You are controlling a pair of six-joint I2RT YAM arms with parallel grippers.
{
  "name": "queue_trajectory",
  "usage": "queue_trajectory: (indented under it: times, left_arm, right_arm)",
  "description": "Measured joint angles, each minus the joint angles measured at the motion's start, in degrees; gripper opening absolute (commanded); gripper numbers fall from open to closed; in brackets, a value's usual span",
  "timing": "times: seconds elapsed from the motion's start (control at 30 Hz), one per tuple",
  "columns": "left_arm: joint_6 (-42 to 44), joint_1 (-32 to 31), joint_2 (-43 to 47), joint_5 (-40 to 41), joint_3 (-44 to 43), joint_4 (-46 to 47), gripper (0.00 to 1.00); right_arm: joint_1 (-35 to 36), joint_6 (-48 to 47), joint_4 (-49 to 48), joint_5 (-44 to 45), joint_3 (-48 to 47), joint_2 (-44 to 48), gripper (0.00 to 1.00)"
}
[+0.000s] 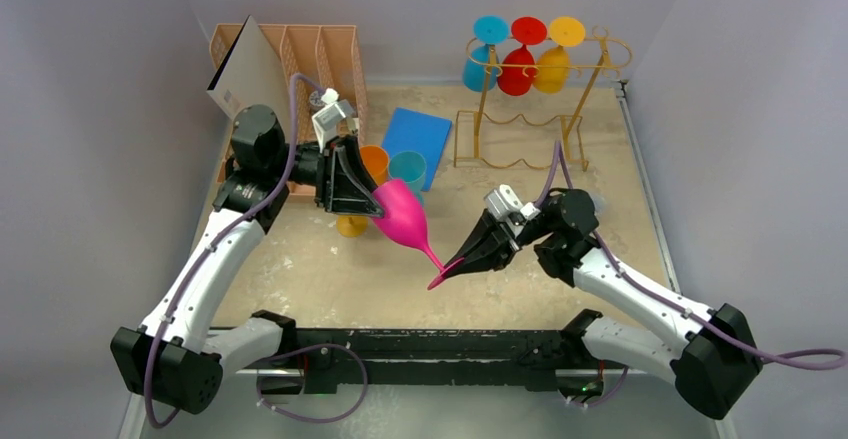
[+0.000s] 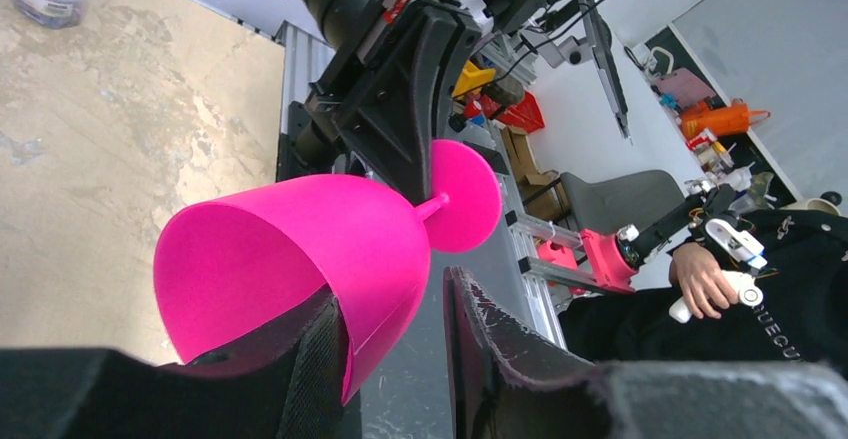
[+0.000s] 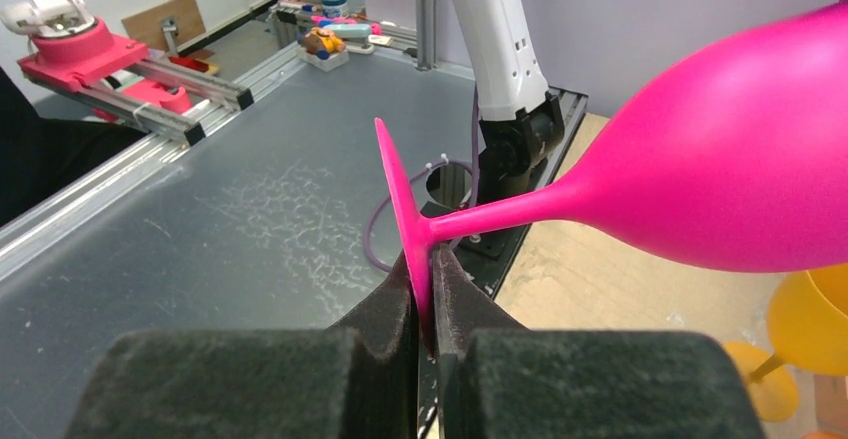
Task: Take the wine glass off the wine glass rack
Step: Place the wine glass at the center of the board.
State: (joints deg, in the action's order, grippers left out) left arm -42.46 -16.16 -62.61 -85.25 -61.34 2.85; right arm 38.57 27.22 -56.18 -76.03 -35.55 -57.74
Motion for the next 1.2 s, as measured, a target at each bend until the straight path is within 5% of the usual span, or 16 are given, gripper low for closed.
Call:
queue_trajectory:
  times: [0.3, 0.6, 1.2]
  left_arm:
    - [9.0, 0.0, 0.3, -1.4, -4.5, -13.1, 0.00]
    - [11.7, 0.0, 0.9, -4.3, -5.2, -18.9, 0.00]
    - [19.7, -0.1, 3.1, -0.6, -6.1, -25.7, 0.00]
  right_arm:
    - [0.1, -2.9, -1.1, -1.7, -0.9, -2.0, 0.04]
    - [0.0, -4.5, 3.5, -0.8, -0.9, -2.5, 0.31]
    - [-0.3, -4.3, 7.3, 3.9, -0.9, -2.5, 0.56]
